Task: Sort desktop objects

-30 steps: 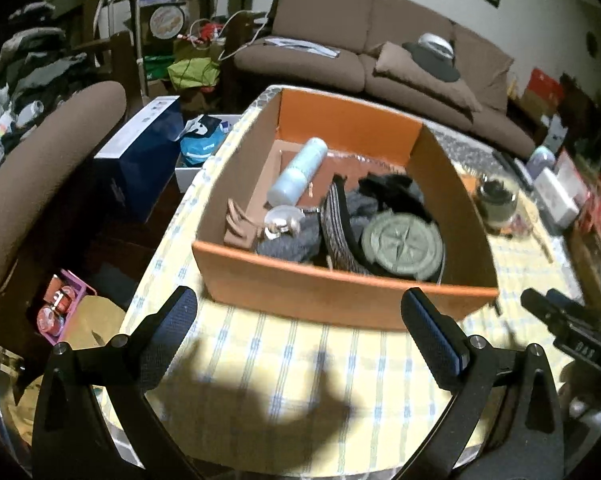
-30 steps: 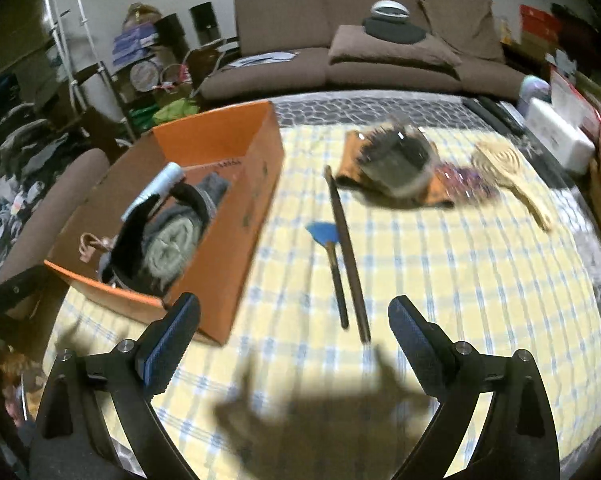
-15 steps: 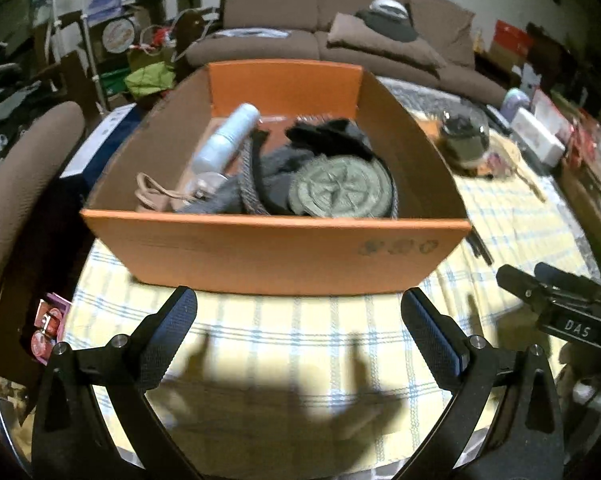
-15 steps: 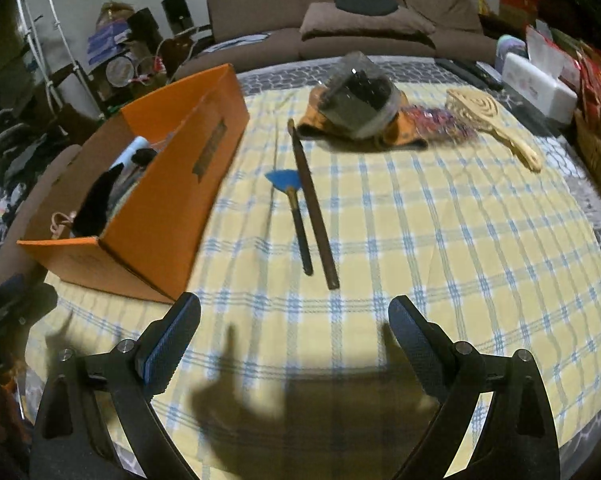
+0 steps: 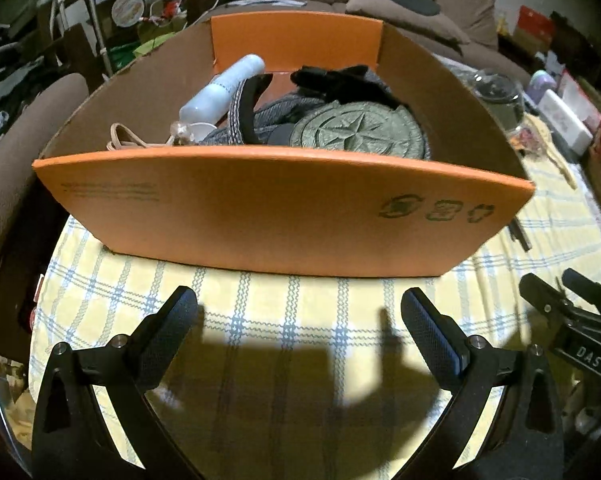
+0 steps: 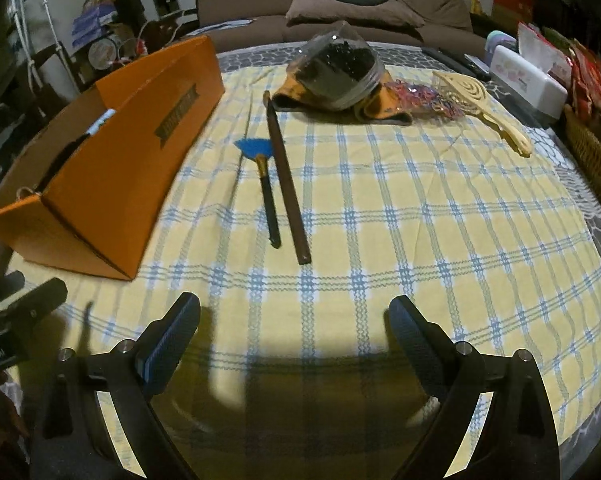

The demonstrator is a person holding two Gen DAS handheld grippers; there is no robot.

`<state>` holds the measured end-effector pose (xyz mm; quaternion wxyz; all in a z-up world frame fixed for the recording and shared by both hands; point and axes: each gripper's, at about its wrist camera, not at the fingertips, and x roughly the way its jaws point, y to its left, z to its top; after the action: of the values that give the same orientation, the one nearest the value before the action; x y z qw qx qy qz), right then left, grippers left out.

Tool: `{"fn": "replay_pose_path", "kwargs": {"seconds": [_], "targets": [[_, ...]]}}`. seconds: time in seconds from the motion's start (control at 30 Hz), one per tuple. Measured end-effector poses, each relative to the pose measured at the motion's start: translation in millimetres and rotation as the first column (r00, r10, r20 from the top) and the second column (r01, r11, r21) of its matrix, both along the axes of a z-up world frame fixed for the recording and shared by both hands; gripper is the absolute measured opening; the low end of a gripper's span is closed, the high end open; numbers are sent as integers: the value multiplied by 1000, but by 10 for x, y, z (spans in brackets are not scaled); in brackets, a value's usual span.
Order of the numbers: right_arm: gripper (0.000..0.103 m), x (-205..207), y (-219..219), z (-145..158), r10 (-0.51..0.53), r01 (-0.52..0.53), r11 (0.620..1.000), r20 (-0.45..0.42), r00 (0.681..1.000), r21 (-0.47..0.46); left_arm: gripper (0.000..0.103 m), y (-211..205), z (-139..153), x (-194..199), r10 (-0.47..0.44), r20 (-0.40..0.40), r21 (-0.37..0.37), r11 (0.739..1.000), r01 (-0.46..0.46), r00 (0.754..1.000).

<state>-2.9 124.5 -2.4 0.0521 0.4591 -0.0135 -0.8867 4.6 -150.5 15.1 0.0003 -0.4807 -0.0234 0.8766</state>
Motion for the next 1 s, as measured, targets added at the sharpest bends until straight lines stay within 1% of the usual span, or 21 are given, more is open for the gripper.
{"fn": "replay_pose_path", "kwargs": {"seconds": [0.17, 0.23, 0.37, 0.6, 1.0], "targets": [[97, -34, 26, -101, -25, 25, 999, 6, 1000, 27, 102, -9, -170, -58, 12, 39, 15, 1000, -13, 999], [99, -34, 7, -128, -25, 25, 998, -7, 1000, 50, 102, -2, -219, -63, 17, 43, 8, 1000, -18, 999], [103, -37, -35, -158, -12, 13, 997, -11, 1000, 74, 103, 54, -249, -9, 15, 2, -32, 999, -15, 1000], [103, -35, -49, -171, -20, 22, 996, -23, 1000, 82, 103, 88, -277, 80, 45, -42, -39, 998, -47, 998], [103, -36, -49, -175, -20, 21, 996, -23, 1000, 83, 103, 148, -304, 129, 45, -43, -34, 998, -47, 998]]}}
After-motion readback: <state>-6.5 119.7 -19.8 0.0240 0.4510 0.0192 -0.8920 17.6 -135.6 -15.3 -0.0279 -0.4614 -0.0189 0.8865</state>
